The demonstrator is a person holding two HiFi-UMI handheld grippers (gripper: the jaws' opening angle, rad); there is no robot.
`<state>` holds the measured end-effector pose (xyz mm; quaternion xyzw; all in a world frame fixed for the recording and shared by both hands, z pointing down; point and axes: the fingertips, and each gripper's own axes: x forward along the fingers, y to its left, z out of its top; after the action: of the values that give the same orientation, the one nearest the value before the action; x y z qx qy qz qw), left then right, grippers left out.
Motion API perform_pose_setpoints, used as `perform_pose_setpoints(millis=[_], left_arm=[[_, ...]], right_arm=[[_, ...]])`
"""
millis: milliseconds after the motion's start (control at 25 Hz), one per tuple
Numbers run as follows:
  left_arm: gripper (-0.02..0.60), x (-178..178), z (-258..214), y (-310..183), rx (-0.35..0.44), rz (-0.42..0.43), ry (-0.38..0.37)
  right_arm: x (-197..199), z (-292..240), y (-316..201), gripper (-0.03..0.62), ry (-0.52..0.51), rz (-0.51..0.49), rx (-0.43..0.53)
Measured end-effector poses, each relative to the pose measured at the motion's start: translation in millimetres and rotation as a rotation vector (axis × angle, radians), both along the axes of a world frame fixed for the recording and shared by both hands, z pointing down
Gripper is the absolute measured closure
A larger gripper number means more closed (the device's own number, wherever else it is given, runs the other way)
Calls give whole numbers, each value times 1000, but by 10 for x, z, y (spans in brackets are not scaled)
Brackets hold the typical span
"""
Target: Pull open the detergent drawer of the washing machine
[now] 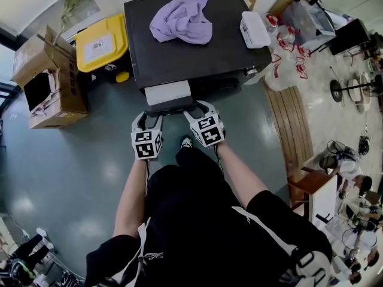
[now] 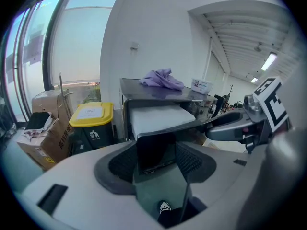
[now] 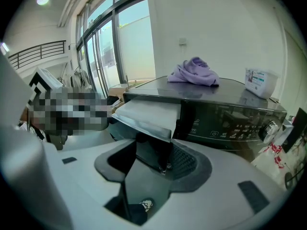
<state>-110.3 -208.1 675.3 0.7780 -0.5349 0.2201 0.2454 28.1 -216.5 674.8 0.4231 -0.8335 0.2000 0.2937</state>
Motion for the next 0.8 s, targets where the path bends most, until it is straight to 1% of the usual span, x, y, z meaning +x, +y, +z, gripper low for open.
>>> perform_pose_setpoints(millis=[800], left_arm=[[333,53,-16,338,3,-7,-5]], right_arm=[[59,-8,333,373,-1,14,-10]])
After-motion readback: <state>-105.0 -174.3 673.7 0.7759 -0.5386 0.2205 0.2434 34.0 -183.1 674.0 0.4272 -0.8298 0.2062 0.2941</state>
